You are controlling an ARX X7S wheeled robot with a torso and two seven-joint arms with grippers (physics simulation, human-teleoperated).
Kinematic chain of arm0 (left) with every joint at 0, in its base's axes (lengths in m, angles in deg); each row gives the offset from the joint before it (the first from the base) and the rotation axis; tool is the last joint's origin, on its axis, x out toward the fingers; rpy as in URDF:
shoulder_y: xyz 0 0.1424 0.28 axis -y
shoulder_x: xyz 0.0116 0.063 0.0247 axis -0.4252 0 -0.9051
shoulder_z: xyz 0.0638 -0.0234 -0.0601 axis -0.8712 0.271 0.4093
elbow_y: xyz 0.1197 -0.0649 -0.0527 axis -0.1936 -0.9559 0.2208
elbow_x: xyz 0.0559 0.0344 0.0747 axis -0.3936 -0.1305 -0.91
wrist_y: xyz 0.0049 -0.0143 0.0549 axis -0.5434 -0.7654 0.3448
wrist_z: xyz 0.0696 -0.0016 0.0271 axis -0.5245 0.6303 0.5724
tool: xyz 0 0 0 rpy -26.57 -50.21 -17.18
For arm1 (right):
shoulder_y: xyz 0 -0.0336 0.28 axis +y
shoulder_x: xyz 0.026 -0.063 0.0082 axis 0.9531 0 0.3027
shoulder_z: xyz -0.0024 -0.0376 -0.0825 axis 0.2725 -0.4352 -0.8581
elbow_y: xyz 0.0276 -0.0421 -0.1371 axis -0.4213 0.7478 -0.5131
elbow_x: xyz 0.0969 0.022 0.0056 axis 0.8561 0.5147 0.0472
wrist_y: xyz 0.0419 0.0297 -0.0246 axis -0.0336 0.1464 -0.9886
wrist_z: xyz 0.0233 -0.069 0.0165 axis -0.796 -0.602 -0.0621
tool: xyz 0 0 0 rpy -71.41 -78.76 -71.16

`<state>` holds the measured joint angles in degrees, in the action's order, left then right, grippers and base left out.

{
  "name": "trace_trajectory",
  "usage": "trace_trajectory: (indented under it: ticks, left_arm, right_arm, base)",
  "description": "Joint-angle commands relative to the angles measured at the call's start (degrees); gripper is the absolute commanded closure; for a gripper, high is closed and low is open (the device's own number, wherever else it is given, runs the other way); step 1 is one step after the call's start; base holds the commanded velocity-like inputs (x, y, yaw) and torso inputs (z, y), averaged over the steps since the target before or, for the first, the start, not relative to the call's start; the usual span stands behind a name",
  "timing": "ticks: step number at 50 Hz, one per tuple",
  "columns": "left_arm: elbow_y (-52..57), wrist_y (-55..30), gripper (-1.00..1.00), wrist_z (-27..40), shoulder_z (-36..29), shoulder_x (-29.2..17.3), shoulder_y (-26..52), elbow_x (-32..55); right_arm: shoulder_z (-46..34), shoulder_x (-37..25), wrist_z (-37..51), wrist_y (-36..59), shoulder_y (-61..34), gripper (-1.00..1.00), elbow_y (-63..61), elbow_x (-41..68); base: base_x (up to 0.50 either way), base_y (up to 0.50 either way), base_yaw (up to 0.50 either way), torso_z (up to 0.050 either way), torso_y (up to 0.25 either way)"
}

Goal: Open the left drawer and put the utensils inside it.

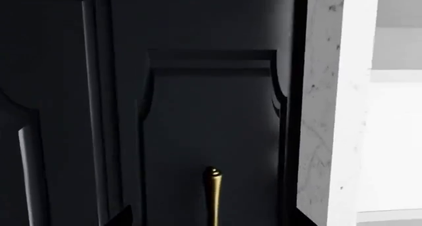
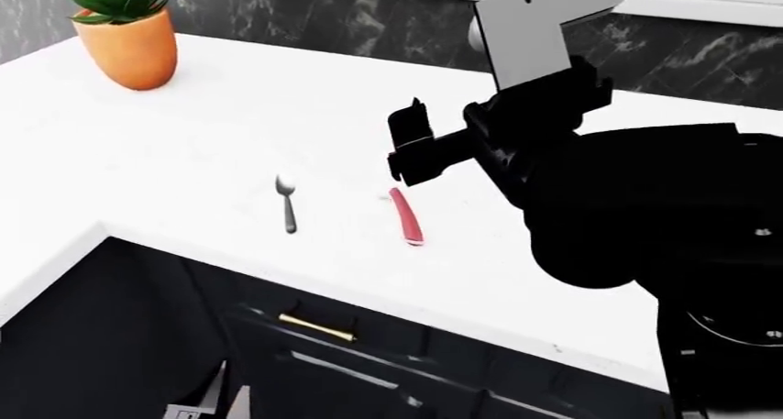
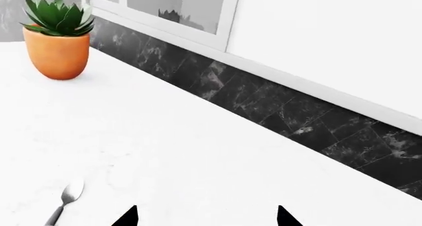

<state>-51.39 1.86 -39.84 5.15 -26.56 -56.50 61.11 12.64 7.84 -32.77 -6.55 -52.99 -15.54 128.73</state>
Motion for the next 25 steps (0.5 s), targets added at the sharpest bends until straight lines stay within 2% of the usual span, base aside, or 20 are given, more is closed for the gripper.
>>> trace_trajectory:
  ticks: [1, 6, 7, 9, 11, 15, 18, 21, 25]
  left_arm:
    - [-0.11, 0.26, -1.0, 0.4, -0.35, 0.23, 0.1, -0.11]
    - [-0.48, 0.41, -1.0, 0.53, -0.58, 0.3, 0.3, -0.3]
    - [-1.25, 0.42, -1.0, 1.88, -1.4, 0.27, 0.93, -1.21]
    - [-7.94, -0.55, -1.0, 9.04, -7.81, 0.25, 6.36, -8.07]
    - [-8.09, -0.07, -1.0, 9.79, -10.7, 0.72, 8.32, -11.2]
    - [-9.94, 0.92, -1.0, 10.6, -11.15, 0.19, 11.0, -12.24]
    - [-13.59, 1.57, -1.0, 10.25, -12.11, 0.04, 13.9, -13.62]
    - [-26.25, 2.52, -1.0, 6.67, -16.58, 0.27, 22.45, -18.89]
    - [-27.25, 2.53, -1.0, 4.73, -15.54, 0.36, 23.39, -19.73]
  right_arm:
    - [-1.73, -0.77, 0.34, -1.44, 0.0, -1.0, -0.02, -2.92]
    - [-2.18, -0.5, 1.84, -0.52, -0.16, -1.0, 1.46, -2.36]
    - [-2.43, -0.44, 2.45, -0.44, -0.24, -1.0, 1.72, -2.78]
    - [-2.73, -0.46, 2.51, -0.32, -0.37, -1.0, 1.52, -2.68]
    - [-2.74, -0.53, 2.49, -0.35, -0.36, -1.0, 1.35, -2.39]
    - [-2.62, -0.84, 2.39, -0.6, -0.47, -1.0, 1.71, -2.2]
    - [-2.92, -1.08, 1.81, -1.09, -0.21, -1.0, 1.53, -2.51]
    - [-3.34, -1.28, 0.89, -1.93, 0.18, -1.0, 1.86, -3.28]
    - [-3.5, -1.43, 0.91, -2.05, 0.24, -1.0, 1.68, -3.1]
  base:
    - [0.0, 0.0, -0.5, 0.0, 0.0]
    - [0.03, -0.1, 0.0, 0.0, 0.0]
    - [0.0, 0.0, 0.0, 0.0, 0.0]
    - [0.0, 0.0, 0.0, 0.0, 0.0]
    - [0.0, 0.0, 0.0, 0.0, 0.0]
    - [0.0, 0.0, 0.0, 0.0, 0.0]
    - [0.0, 0.0, 0.0, 0.0, 0.0]
    - [0.0, 0.0, 0.0, 0.0, 0.0]
    - [0.0, 0.0, 0.0, 0.0, 0.0]
